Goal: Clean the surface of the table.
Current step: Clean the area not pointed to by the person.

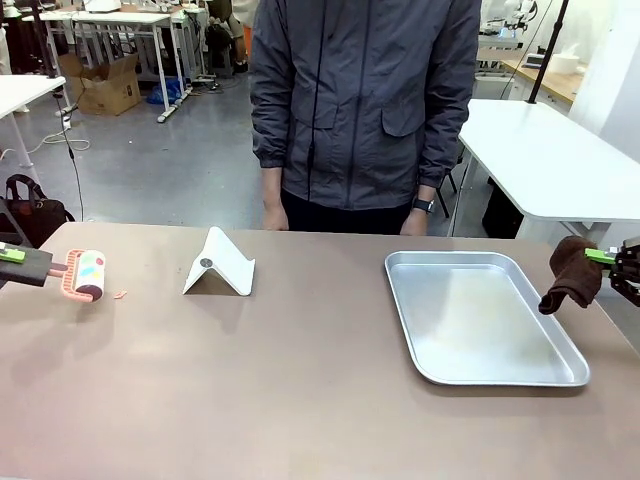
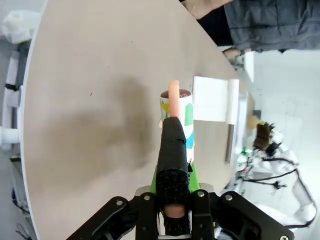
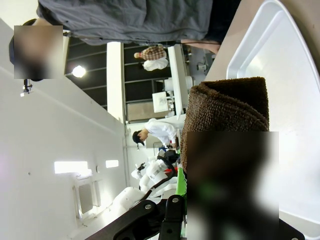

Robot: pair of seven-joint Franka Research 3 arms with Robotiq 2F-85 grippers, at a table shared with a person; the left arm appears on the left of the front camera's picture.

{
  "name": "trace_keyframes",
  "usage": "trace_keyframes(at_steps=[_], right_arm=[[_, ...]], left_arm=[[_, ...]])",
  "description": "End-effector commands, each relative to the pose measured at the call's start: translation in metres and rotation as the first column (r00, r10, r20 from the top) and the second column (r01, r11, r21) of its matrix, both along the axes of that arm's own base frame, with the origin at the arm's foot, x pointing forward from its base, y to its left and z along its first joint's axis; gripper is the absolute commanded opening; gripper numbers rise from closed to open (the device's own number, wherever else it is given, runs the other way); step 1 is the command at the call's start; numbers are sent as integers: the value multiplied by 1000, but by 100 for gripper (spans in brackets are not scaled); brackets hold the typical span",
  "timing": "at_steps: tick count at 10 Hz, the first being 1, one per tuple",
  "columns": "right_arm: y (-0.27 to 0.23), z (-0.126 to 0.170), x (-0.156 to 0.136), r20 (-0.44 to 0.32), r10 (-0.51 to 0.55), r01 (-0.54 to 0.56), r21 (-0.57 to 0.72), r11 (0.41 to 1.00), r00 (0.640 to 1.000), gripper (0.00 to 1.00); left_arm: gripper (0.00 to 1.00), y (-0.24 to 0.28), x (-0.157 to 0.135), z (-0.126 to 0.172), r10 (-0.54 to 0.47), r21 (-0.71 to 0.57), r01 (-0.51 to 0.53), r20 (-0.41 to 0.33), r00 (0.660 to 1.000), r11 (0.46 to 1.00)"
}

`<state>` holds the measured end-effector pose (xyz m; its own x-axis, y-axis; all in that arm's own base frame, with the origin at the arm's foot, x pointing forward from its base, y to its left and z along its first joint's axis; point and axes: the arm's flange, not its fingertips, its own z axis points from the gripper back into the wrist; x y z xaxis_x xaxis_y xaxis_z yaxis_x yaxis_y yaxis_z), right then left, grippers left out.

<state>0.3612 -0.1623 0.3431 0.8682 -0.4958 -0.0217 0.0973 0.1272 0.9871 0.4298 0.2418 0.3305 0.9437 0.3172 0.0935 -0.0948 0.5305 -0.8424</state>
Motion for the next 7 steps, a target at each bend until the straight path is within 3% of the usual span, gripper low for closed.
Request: trace_keyframes(at_steps=[1,5,7], right_arm=[[0,7,0,-5,12,-12,-4,1000,1000,12],[0,7,0,-5,12,-12,-4,1000,1000,12],[0,7,0,-5,12,-12,-4,1000,1000,12]], left_arm=[[22,-12,-13,-4,-68,73,63,65,996,995],[22,-21,1,-15,-63,124,63,-6,998,990],[22,-28,12,-17,-72,98,80,-76,994,992]])
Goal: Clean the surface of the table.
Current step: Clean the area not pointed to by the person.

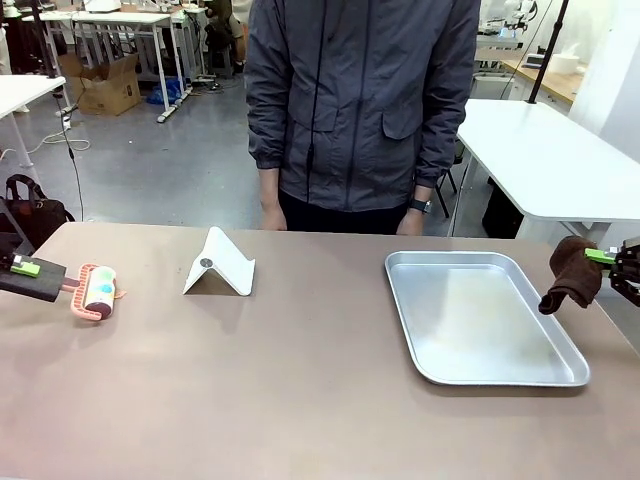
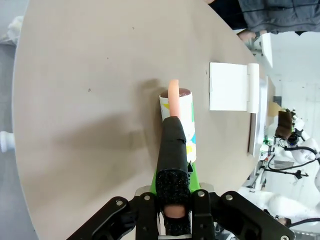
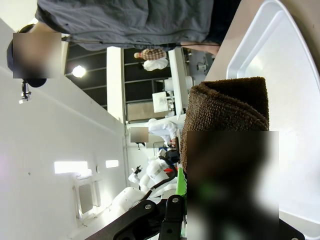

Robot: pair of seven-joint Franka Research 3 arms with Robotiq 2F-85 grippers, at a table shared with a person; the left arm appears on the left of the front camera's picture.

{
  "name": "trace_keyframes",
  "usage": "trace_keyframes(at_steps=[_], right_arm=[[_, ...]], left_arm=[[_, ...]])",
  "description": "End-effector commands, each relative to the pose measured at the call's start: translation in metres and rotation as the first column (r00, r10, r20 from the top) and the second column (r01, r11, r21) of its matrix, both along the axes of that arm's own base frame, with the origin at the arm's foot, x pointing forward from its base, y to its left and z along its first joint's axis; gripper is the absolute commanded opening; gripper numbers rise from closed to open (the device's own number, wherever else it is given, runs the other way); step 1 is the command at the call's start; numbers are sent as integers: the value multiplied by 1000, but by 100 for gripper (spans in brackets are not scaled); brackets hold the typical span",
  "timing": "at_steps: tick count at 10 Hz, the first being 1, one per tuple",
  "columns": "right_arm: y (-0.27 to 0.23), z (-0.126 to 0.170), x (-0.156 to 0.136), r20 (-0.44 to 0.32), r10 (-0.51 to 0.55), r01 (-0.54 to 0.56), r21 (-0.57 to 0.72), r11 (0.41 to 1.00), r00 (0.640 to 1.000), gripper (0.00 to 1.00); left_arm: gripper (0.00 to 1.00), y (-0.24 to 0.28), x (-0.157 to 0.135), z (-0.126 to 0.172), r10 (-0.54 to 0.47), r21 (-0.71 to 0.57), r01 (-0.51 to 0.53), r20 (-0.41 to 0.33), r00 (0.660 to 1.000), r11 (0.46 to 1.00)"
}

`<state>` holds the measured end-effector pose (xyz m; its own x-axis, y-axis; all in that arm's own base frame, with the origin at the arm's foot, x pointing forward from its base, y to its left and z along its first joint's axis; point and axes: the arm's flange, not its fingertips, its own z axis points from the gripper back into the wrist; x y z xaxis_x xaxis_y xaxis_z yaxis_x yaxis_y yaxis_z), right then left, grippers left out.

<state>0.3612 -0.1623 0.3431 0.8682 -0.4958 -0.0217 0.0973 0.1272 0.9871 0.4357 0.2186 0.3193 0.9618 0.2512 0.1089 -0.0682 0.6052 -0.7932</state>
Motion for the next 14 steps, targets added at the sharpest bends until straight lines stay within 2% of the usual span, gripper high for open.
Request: trace_keyframes(at_steps=[1,7,9,10,11,14], right_arm=[[0,7,0,-5,12,-12,-4,1000,1000,12],[0,7,0,-5,12,-12,-4,1000,1000,12],[0,7,0,-5,12,-12,-4,1000,1000,12],[0,7,0,-5,12,-12,-4,1000,1000,12],[0,7,0,-5,12,-12,-4,1000,1000,12],[0,7,0,-5,12,-12,-4,1000,1000,12]], left_arm=[[22,-8,13,-7,-14,26,16,-90,996,1000],[22,-43,54,-4,-84,33,91,-185,979,995],[22,-60,57,-6,-121,70,136,-186,975,988],[22,-70,53,-7,-205,58,222,-217,954,973],[22,-78,51,-9,-192,98,216,-207,959,971],[22,-80,53,-9,-214,92,234,-192,958,968]])
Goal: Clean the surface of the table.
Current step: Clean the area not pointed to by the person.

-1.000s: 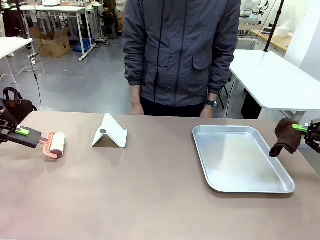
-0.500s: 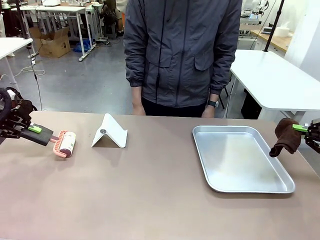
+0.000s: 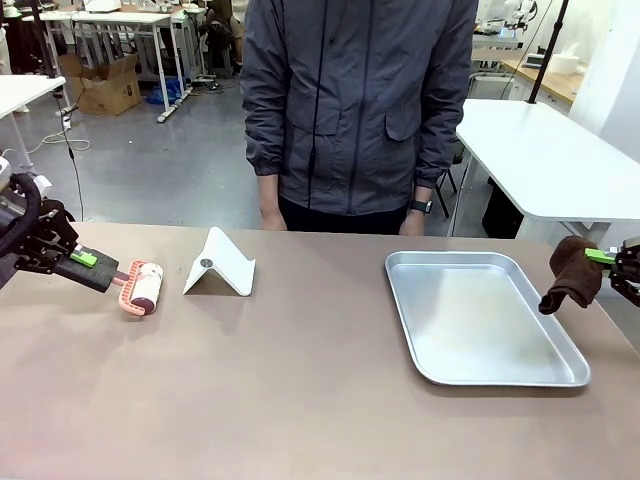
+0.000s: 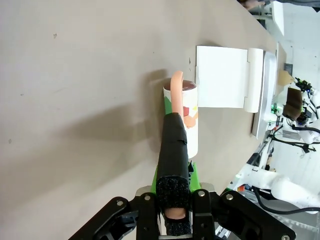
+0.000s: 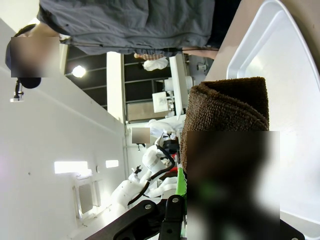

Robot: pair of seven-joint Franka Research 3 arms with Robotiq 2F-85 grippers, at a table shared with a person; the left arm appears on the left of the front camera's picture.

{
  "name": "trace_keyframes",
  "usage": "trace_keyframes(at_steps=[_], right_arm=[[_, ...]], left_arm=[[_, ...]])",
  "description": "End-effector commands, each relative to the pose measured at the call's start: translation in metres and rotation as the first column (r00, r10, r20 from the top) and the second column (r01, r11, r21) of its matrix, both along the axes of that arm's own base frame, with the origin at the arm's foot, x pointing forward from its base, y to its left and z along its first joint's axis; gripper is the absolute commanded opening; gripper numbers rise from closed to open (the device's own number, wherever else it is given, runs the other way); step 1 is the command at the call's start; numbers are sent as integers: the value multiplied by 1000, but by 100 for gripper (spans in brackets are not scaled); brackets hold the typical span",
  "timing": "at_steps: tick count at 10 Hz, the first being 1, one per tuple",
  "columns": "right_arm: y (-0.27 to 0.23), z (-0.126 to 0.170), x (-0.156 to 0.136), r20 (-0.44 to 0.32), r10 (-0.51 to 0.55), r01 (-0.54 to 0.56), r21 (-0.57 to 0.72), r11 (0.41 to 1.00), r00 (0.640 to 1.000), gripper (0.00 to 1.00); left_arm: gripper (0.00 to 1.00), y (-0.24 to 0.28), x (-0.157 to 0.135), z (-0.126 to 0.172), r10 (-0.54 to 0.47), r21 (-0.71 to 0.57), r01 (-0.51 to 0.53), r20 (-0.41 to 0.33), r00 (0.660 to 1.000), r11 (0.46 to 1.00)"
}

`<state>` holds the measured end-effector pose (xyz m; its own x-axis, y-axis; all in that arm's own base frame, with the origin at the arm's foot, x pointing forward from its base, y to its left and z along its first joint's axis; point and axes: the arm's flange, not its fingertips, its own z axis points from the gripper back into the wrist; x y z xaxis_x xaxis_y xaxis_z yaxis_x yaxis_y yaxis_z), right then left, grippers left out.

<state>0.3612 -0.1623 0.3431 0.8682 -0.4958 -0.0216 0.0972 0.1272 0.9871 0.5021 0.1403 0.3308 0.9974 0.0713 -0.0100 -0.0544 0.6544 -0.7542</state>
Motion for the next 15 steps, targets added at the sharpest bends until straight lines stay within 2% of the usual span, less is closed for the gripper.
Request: trace_keyframes(at_steps=[1,4,6,8,10,12,13,15], right_arm=[[0,6,0,-5,12,-12,-4,1000,1000,12],[0,6,0,-5,12,-12,-4,1000,1000,12],[0,6,0,-5,12,-12,-4,1000,1000,12],[0,6,0,-5,12,-12,-4,1000,1000,12],[0,6,0,-5,12,-12,-4,1000,1000,12],[0,6,0,-5,12,-12,-4,1000,1000,12],[0,6,0,-5,12,-12,-4,1000,1000,12],[0,6,0,-5,12,-12,-4,1000,1000,12]], left_arm=[[22,2,-16,-15,-43,37,44,-26,999,998],[22,14,-32,11,-77,-150,92,101,992,984],[22,31,-45,24,-98,-228,127,132,986,965],[22,60,-67,36,-73,-327,132,187,980,936],[22,98,-101,44,-26,-447,144,259,965,883],[22,144,-136,43,93,-558,116,332,939,822],[22,165,-147,37,157,-596,92,353,922,798],[22,201,-161,20,187,-674,102,342,921,732]])
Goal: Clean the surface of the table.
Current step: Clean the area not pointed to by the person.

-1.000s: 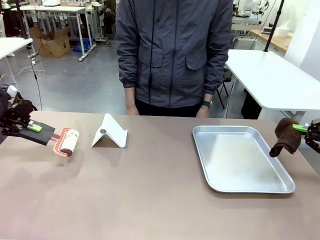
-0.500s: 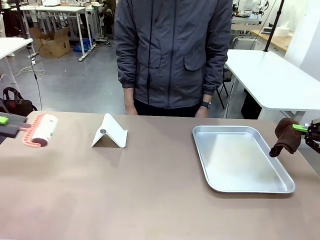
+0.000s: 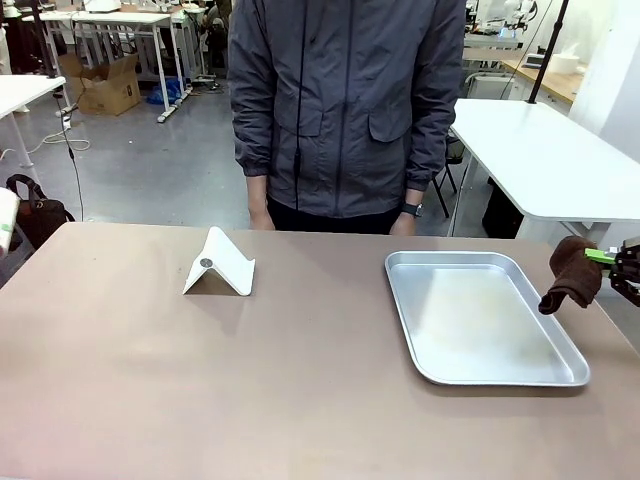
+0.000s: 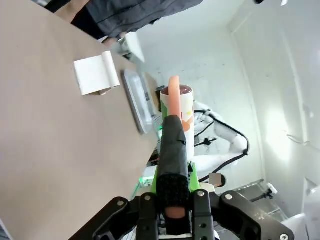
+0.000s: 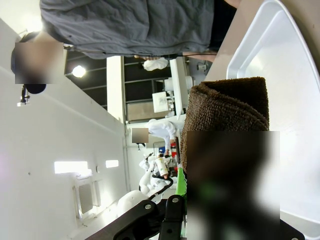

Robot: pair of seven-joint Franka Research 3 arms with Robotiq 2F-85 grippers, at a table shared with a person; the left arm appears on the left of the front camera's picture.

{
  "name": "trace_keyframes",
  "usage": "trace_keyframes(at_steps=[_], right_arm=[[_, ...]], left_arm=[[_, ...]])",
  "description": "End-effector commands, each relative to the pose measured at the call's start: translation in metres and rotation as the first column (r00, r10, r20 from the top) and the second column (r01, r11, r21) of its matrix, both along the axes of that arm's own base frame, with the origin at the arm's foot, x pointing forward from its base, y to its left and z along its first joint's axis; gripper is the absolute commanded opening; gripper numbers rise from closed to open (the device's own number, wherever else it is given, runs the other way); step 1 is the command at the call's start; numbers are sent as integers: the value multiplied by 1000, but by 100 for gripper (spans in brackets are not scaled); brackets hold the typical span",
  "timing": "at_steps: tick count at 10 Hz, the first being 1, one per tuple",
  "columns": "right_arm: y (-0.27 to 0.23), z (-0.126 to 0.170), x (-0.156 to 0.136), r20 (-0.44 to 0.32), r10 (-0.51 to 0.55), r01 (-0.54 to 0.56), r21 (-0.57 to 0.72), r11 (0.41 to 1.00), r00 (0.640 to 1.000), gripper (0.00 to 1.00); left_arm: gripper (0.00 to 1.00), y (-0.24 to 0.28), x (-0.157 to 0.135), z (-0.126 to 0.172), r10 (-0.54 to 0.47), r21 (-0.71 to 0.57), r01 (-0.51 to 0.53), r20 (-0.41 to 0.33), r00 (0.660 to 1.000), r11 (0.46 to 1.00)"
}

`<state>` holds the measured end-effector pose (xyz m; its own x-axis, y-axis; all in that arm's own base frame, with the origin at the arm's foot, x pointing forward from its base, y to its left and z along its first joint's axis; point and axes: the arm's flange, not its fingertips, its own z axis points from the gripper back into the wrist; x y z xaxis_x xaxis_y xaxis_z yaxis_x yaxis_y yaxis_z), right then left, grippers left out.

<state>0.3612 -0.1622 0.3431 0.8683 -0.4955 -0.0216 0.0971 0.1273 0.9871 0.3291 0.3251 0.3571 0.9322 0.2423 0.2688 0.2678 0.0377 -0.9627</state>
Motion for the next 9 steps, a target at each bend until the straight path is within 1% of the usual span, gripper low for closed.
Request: trace_keyframes(at_steps=[1,2,3,9], right_arm=[[-1,6,0,-5,12,-12,-4,1000,1000,12],[-1,6,0,-5,12,-12,-4,1000,1000,12],[-1,6,0,-5,12,-12,-4,1000,1000,12],[-1,6,0,-5,12,-12,-4,1000,1000,12]], left_arm=[[22,24,12,-13,-55,-73,56,16,998,996],[22,32,18,-22,-56,-105,56,0,998,993],[22,2,3,-17,-6,-34,6,-4,1000,999],[22,2,3,-17,-6,-34,6,-4,1000,999]])
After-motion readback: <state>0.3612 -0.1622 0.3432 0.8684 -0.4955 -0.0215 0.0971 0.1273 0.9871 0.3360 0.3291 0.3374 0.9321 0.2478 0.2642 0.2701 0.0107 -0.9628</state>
